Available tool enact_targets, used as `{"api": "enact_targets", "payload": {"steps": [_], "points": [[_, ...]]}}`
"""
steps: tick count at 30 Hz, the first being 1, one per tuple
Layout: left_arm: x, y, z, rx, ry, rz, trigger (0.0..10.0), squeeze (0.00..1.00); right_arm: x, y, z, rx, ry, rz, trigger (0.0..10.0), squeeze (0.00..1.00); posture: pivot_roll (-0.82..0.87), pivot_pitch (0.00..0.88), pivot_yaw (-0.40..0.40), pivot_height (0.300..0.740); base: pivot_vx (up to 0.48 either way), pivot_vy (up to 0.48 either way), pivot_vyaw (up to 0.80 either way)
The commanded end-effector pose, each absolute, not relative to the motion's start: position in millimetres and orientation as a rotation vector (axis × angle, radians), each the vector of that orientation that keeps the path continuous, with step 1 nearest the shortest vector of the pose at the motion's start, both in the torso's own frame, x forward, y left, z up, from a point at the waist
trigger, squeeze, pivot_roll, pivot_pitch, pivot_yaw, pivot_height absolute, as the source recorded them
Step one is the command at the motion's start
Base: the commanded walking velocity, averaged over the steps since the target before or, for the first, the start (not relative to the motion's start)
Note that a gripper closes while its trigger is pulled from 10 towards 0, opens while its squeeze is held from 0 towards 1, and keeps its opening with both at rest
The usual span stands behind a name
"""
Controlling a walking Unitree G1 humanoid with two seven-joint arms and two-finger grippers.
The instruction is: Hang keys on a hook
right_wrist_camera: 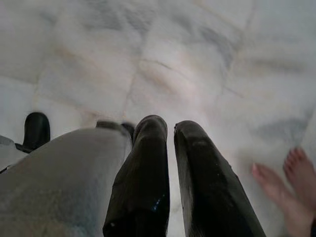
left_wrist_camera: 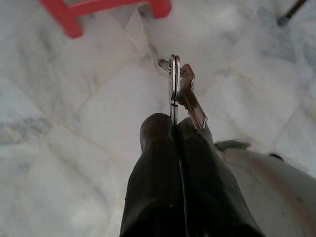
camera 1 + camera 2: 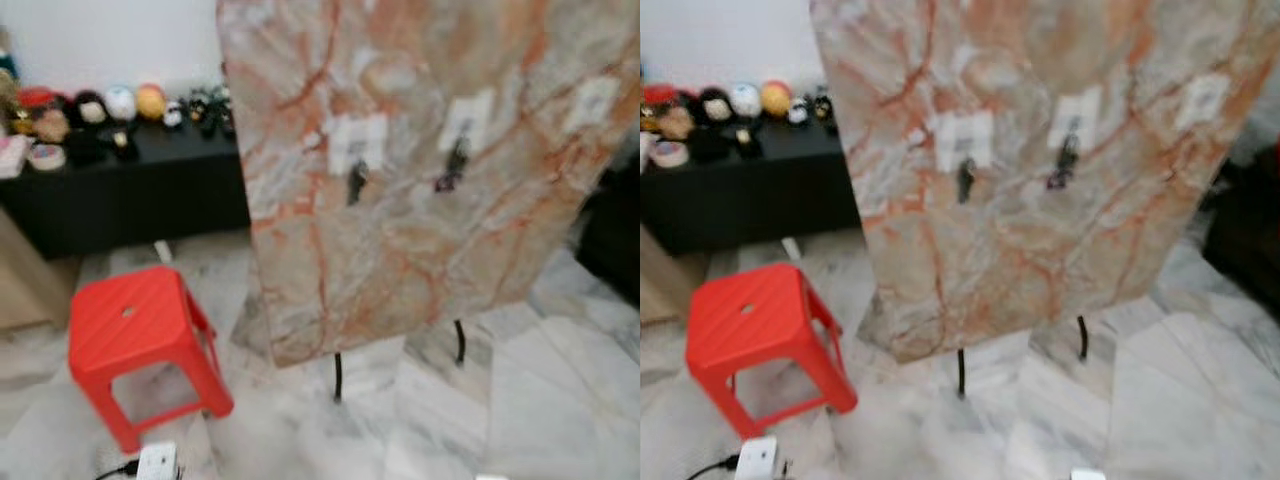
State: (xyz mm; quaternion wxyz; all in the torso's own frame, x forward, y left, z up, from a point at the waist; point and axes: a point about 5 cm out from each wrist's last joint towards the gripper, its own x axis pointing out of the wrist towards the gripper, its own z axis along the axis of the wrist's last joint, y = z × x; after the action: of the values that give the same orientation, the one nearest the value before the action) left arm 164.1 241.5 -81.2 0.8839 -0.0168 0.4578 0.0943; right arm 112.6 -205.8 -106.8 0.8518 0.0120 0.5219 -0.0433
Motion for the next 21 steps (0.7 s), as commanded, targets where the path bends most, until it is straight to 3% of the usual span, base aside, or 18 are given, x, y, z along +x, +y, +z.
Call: {"api": "enact_targets", "payload": {"steps": [1,21], "points": [[158.8,238.0,-84.6,-0.034,0.975,0.192,10.0,0.00,110.1,-211.1,-106.7,0.022,1.105,-0.106,10.0,0.00,0.04,0.000,-0.034,0.740,0.000,0.000,0.80],[157.7,234.9,-85.9,-0.027,0.984,0.173,10.0,0.00,109.8,-210.9,-106.8,0.022,1.108,-0.088,10.0,0.00,0.04,0.000,-0.037,0.740,0.000,0.000,0.80]]}}
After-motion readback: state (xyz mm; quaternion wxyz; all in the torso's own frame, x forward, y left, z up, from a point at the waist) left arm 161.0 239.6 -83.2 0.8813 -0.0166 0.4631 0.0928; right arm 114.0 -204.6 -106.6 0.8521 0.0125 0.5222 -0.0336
